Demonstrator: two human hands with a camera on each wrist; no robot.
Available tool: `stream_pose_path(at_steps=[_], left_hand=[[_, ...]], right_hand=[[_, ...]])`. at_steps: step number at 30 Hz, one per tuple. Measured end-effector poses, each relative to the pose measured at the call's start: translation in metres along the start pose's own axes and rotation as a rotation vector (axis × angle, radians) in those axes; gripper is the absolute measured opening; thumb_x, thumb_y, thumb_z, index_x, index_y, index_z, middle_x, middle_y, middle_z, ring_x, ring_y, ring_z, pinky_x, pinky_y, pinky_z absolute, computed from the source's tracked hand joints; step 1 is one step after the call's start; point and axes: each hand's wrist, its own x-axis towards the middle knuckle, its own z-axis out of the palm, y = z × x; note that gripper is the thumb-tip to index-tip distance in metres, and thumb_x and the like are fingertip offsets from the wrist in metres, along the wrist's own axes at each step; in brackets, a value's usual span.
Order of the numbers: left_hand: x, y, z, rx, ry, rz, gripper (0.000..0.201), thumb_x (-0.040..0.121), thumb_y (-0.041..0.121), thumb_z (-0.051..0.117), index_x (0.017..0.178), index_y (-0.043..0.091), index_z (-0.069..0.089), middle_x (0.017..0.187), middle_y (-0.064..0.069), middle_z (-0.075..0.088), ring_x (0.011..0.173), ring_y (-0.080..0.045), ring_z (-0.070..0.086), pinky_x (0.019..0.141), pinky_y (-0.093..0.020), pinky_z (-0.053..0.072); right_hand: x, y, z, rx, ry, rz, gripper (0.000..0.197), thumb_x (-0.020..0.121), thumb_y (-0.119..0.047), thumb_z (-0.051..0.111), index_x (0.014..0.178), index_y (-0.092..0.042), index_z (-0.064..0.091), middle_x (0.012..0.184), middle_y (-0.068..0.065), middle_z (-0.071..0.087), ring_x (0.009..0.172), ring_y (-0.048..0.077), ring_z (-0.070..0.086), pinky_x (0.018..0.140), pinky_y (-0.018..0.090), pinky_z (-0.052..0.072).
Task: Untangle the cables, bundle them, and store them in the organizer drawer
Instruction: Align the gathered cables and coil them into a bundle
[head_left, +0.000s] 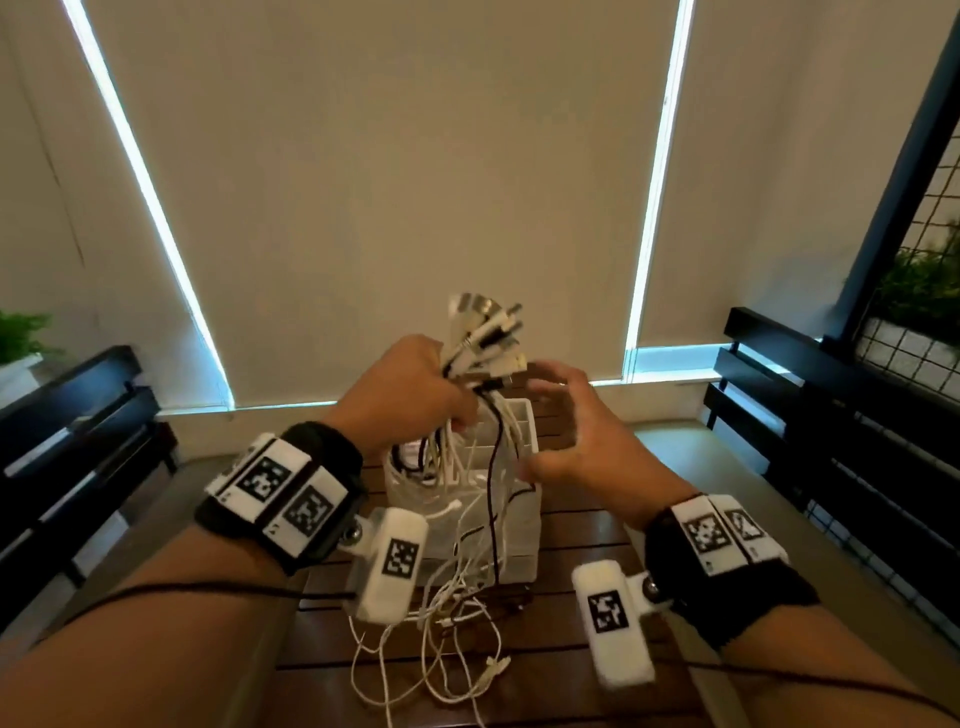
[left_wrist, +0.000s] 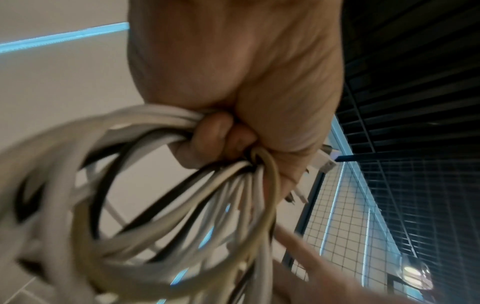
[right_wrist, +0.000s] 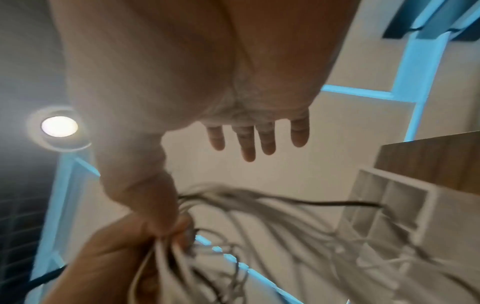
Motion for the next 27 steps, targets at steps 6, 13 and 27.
stream_pose_path(at_steps=[6,13,27], left_hand=[[-0.006,0.001,0.008,0.134,-0.187,0.024,0.011,0.068,0.010,0.080,0.070,0.013,0.070,0.057,0.004,0.065,0.050,-0.005,0.060,0.048,-0.015,0.046],[0.004,-0.020,-0.025,-0.711,0.151,-0.065,0.018,0.083,0.021,0.072,0.067,0.017,0.065,0.066,-0.006,0.068,0.050,-0.010,0.051,0.036,-0.016,0.030],[-0.001,-0.020,0.028,-0.956,0.142,-0.004,0.027,0.090,0.014,0.065,0.066,0.021,0.055,0.056,0.001,0.038,0.045,-0.007,0.034,0.035,-0.016,0.029]], right_hand=[[0.012,-0.015,0.032,-0.171,-0.184,-0.115,0.033,0.080,-0.021,0.074,0.111,-0.028,0.064,0.107,-0.007,0.070,0.098,0.007,0.065,0.093,0.036,0.052],[-0.015,0.057,0.042,-0.143,-0.088,0.076,0.015,0.097,-0.033,0.052,0.102,-0.024,0.063,0.075,0.000,0.063,0.060,-0.001,0.056,0.060,0.024,0.053],[-0.009,0.015,0.034,-0.175,-0.239,0.028,0.106,0.061,-0.044,0.086,0.143,-0.048,0.019,0.140,-0.028,0.034,0.127,-0.003,0.033,0.105,0.027,0.030]])
